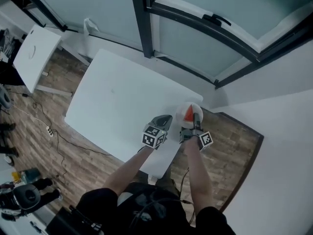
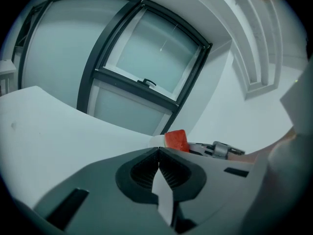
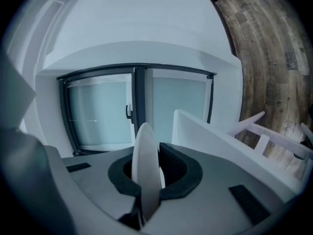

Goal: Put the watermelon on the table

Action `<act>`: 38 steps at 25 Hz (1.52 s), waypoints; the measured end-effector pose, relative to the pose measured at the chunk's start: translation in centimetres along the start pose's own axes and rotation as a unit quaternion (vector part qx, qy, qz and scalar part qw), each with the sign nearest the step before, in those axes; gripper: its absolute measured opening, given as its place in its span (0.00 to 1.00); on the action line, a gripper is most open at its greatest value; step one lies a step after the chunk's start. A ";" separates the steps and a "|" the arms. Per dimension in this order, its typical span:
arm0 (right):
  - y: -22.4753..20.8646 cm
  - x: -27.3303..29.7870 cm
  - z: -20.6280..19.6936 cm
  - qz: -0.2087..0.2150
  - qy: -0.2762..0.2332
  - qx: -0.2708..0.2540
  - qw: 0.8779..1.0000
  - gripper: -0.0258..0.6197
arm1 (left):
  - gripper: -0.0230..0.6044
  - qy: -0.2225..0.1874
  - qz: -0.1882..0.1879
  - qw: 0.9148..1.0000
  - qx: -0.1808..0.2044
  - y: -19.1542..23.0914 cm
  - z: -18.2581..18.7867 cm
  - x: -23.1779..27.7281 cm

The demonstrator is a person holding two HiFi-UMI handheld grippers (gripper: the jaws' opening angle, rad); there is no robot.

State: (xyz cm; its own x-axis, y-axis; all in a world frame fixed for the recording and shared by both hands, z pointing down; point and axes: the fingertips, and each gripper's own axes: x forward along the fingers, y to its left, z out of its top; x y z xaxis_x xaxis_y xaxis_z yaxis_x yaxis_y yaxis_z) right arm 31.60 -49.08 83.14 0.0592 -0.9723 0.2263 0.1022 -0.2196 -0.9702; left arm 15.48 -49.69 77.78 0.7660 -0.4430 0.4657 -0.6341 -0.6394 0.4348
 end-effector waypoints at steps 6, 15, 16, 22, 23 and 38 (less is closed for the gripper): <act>-2.5 5.4 1.9 -0.040 -0.035 -0.010 0.999 0.09 | 0.04 -0.003 0.020 0.998 -0.059 3.0 -1.8 -0.4; -3.6 8.8 0.3 -0.147 0.010 -0.142 0.979 0.09 | 0.04 0.001 0.032 0.997 -0.075 5.4 -0.5 1.0; -3.6 8.9 0.1 -0.172 0.023 -0.188 0.967 0.09 | 0.04 0.000 0.030 0.997 -0.074 5.3 -0.4 1.1; -3.4 8.0 1.1 -0.281 0.068 -0.373 0.882 0.33 | 0.04 0.000 0.020 0.997 -0.072 3.7 0.1 0.8; -3.5 7.5 1.5 -0.295 0.067 -0.385 0.872 0.34 | 0.04 0.002 0.017 0.997 -0.073 3.4 0.0 0.7; 3.9 -4.7 -4.7 -0.115 0.158 -0.552 0.811 0.28 | 0.04 0.018 -0.015 0.999 -0.039 -3.4 -1.4 -6.2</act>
State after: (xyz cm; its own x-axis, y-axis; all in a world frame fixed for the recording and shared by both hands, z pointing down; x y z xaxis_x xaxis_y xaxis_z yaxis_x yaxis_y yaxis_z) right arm 27.08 -45.79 77.92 -0.1104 -0.8295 0.5475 -0.8865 -0.1669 -0.4315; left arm 12.77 -43.84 74.50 0.7808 -0.4007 0.4794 -0.6190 -0.5999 0.5069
